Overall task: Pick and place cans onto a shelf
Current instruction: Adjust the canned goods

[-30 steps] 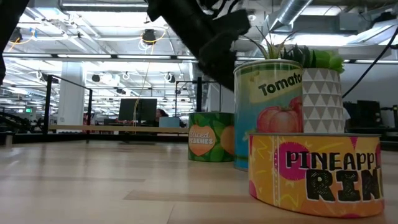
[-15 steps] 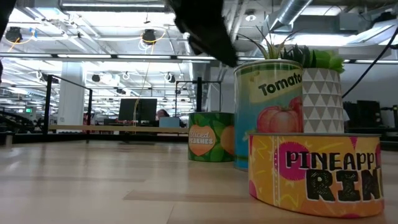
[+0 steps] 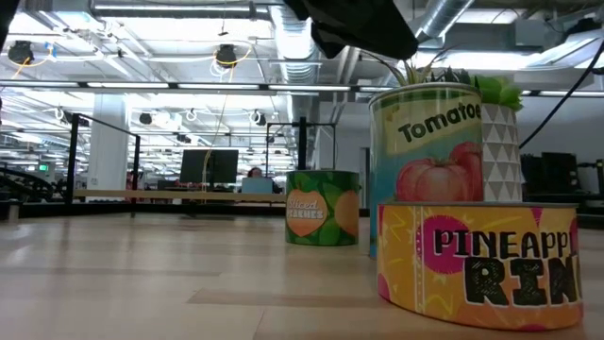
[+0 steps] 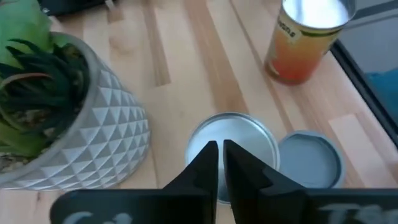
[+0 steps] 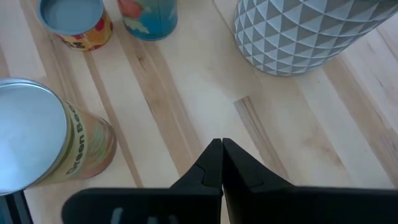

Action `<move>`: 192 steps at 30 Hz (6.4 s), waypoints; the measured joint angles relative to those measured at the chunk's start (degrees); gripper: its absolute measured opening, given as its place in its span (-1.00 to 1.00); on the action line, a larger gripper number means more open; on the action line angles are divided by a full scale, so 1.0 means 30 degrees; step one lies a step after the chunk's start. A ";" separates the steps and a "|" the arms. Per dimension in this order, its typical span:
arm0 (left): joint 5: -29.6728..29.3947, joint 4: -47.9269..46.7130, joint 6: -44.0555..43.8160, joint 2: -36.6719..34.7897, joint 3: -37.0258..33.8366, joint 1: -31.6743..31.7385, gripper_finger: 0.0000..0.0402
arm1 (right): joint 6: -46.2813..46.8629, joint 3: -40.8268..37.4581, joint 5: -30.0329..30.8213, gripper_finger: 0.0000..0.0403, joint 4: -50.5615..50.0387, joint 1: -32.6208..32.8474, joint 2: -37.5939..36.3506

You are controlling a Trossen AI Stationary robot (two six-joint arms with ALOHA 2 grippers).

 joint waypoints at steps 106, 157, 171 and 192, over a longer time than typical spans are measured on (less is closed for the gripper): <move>0.2329 0.3440 0.1171 1.0773 1.2466 -0.1867 -1.00 | 0.4749 0.0000 -0.4943 -0.90 0.0724 0.3050 -0.0051; -0.9903 -2.2104 -0.8389 0.5090 1.2473 -0.4141 -1.00 | -0.2072 0.0036 -0.5974 -0.93 0.7781 -0.0367 0.4262; -1.0357 -2.3034 -1.1554 0.3015 0.9922 -0.5545 -1.00 | -0.6973 0.0036 -0.4937 -0.92 1.0907 -0.3393 0.4262; -1.0154 -2.3012 -1.6488 0.0168 0.3993 -0.6390 -1.00 | -0.9736 0.0036 -0.6421 -0.93 1.4869 -0.3962 0.4364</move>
